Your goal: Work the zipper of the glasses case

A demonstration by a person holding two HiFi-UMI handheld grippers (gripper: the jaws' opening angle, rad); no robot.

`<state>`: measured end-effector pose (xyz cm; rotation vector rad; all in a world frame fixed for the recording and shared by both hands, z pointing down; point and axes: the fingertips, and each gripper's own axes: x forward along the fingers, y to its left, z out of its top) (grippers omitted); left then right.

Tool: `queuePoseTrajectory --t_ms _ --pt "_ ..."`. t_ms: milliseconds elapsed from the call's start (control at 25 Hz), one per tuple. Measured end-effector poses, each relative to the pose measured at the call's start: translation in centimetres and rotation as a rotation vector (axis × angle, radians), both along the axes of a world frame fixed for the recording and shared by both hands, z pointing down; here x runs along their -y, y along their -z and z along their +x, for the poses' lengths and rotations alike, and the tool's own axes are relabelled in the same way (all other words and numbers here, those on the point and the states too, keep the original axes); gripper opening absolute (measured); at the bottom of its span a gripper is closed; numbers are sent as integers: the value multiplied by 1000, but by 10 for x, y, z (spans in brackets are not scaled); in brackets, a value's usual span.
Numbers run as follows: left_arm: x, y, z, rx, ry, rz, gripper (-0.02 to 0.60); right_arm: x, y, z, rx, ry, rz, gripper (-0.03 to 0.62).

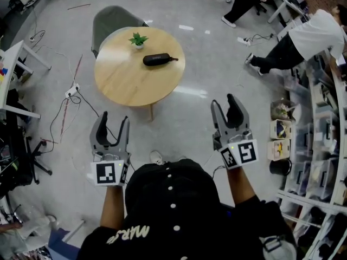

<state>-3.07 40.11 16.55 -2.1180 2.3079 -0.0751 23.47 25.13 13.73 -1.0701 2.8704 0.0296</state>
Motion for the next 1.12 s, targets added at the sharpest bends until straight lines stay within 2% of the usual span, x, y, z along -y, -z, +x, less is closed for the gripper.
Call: queuePoseTrajectory --t_ms 160,320,520,720,840,960,1120 --pt "4 -9 -17 -4 -23 -21 239 -1 -9 -13 -9 -27 -12 201" --pt "15 -20 -28 34 -65 -48 241 5 -19 -20 -20 -41 -28 201" --pt "50 -24 -27 4 -90 -58 241 35 -28 -19 -19 -59 -54 199" --pt "102 -30 -31 38 -130 -66 241 87 -35 -33 -16 -51 -55 201" --pt "145 -28 -37 36 -139 -73 241 131 -36 -44 -14 -34 -58 199" --pt "194 -28 -39 61 -188 -66 241 180 -36 -59 -19 -5 -57 199" --pt "255 -31 -37 85 -230 -115 241 241 -35 -76 -23 40 -64 199"
